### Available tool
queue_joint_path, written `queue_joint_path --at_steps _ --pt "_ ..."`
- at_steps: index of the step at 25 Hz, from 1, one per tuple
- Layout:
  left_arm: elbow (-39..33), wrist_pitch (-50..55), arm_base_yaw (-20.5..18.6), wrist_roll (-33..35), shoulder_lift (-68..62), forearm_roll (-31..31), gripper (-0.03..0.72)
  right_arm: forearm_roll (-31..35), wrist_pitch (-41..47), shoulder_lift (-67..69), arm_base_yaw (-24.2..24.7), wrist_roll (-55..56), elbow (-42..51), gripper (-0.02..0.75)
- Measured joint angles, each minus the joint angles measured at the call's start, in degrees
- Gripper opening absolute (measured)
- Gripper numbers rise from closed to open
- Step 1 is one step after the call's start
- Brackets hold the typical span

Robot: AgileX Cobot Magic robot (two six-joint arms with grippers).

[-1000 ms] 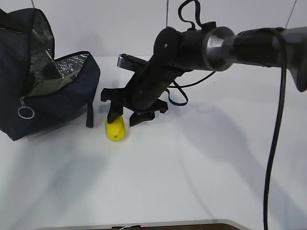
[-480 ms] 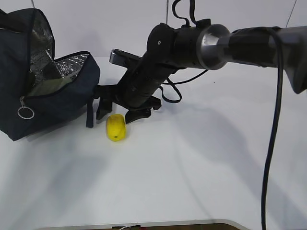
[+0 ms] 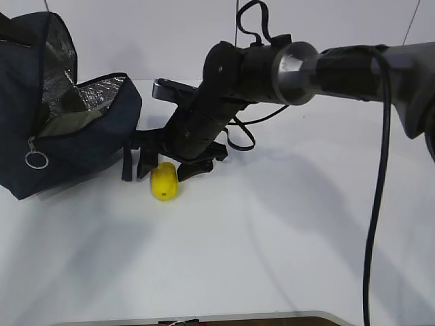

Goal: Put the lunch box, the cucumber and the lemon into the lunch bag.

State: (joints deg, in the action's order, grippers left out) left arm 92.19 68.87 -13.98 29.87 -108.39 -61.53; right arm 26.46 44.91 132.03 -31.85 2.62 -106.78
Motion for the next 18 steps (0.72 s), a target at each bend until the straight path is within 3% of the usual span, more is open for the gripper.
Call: queue_joint_path --at_steps 10,18 --pt "0.0 0.0 0.0 0.0 0.0 0.0 -0.014 -0.35 0.08 1.24 -0.13 0.0 0.0 0.58" --pt "0.0 0.0 0.0 0.11 0.0 0.0 -0.014 -0.35 0.49 1.87 -0.13 0.09 -0.12 0.43"
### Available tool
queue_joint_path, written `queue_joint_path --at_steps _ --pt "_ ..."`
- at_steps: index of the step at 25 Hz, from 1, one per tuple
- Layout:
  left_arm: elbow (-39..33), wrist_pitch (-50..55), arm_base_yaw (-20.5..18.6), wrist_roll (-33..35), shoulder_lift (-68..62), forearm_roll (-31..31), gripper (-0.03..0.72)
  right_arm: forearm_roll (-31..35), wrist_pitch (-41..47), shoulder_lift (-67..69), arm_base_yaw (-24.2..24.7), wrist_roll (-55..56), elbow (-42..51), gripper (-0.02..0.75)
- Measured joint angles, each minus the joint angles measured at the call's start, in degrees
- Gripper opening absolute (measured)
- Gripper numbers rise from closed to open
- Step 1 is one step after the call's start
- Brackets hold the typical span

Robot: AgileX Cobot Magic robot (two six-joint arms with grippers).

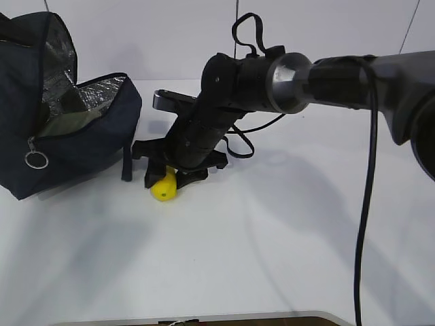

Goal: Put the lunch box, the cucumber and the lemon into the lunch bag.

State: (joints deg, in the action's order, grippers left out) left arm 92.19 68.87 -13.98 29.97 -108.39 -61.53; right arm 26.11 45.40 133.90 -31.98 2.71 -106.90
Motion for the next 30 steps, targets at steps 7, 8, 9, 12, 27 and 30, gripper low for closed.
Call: queue_joint_path --at_steps 7,8,9,12,27,30 --pt "0.0 0.0 0.0 0.19 0.0 0.0 -0.014 0.0 2.62 0.0 0.0 0.0 -0.59 0.37" --pt "0.0 0.0 0.0 0.19 0.0 0.0 -0.014 -0.11 3.87 0.1 0.0 0.0 -1.2 0.37" --pt "0.0 0.0 0.0 0.19 0.0 0.0 -0.014 -0.51 5.53 0.1 -0.03 -0.13 -1.9 0.368" --pt "0.0 0.0 0.0 0.19 0.0 0.14 -0.014 -2.14 10.89 0.22 -0.03 -0.13 -6.11 0.365" --pt "0.0 0.22 0.0 0.32 0.22 3.01 -0.014 -2.53 17.85 0.22 -0.03 -0.22 -31.53 0.364" --pt "0.0 0.22 0.0 0.32 0.22 3.01 -0.014 3.95 10.05 1.17 -0.03 -1.08 -31.85 0.364"
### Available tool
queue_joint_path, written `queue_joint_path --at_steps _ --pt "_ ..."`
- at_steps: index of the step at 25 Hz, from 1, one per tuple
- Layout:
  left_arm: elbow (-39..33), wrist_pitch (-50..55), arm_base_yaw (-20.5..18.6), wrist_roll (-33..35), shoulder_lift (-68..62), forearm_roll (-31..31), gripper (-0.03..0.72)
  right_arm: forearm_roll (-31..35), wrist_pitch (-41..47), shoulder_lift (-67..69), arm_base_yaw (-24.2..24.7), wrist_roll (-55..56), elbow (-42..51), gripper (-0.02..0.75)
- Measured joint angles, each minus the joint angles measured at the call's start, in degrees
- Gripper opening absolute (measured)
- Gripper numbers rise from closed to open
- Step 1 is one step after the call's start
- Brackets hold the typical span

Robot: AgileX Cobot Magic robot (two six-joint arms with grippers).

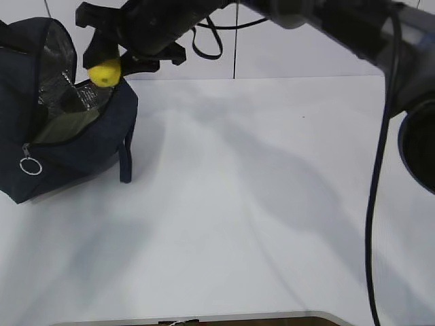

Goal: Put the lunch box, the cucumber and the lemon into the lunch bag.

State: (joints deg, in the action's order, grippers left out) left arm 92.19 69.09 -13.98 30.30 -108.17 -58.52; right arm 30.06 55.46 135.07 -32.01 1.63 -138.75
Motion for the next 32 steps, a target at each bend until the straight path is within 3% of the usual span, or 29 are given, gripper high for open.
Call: queue_joint_path --at_steps 6,9,14,21,26,32 --pt "0.0 0.0 0.0 0.0 0.0 -0.77 -0.014 13.89 -8.11 5.08 0.0 -3.29 0.0 0.365" --pt "0.0 0.0 0.0 0.0 0.0 -0.86 -0.014 17.76 -10.17 7.12 -0.1 -4.1 0.0 0.373" --pt "0.0 0.0 0.0 0.0 0.0 -0.89 -0.014 20.67 -12.36 8.43 -0.1 -5.78 0.0 0.402" --pt "0.0 0.0 0.0 0.0 0.0 -0.89 -0.014 23.55 -13.27 8.49 -0.1 -8.96 0.0 0.539" --pt "0.0 0.0 0.0 0.0 0.0 -0.89 -0.014 23.53 -13.27 8.49 -0.1 -9.19 0.0 0.541" --pt "0.0 0.0 0.0 0.0 0.0 -0.89 -0.014 23.57 -5.28 8.49 1.29 -13.56 0.0 0.509"
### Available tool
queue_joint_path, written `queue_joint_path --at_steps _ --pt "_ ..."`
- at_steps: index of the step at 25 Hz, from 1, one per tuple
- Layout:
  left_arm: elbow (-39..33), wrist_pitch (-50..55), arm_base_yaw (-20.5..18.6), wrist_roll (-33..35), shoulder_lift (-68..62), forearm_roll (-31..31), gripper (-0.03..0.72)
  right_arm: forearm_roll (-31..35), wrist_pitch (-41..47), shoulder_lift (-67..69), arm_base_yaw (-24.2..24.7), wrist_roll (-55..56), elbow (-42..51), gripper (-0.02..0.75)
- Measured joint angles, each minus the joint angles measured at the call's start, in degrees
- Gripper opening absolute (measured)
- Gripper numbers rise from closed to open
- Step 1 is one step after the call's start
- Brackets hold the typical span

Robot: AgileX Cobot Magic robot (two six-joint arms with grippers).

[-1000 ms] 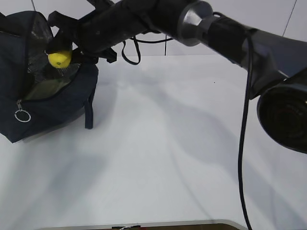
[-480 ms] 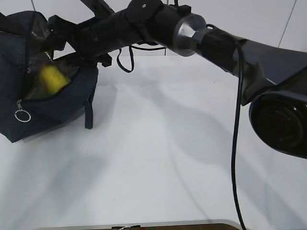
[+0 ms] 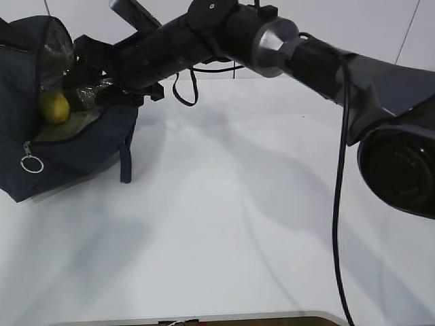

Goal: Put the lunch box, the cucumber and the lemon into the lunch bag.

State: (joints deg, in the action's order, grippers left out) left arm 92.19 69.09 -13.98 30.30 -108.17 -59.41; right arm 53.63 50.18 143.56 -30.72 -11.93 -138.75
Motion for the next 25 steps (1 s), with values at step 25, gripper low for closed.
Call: queue_joint_path --at_steps 25 --pt "0.0 0.0 0.0 0.0 0.0 0.1 -0.014 -20.88 3.21 -0.71 1.88 9.65 0.0 0.501"
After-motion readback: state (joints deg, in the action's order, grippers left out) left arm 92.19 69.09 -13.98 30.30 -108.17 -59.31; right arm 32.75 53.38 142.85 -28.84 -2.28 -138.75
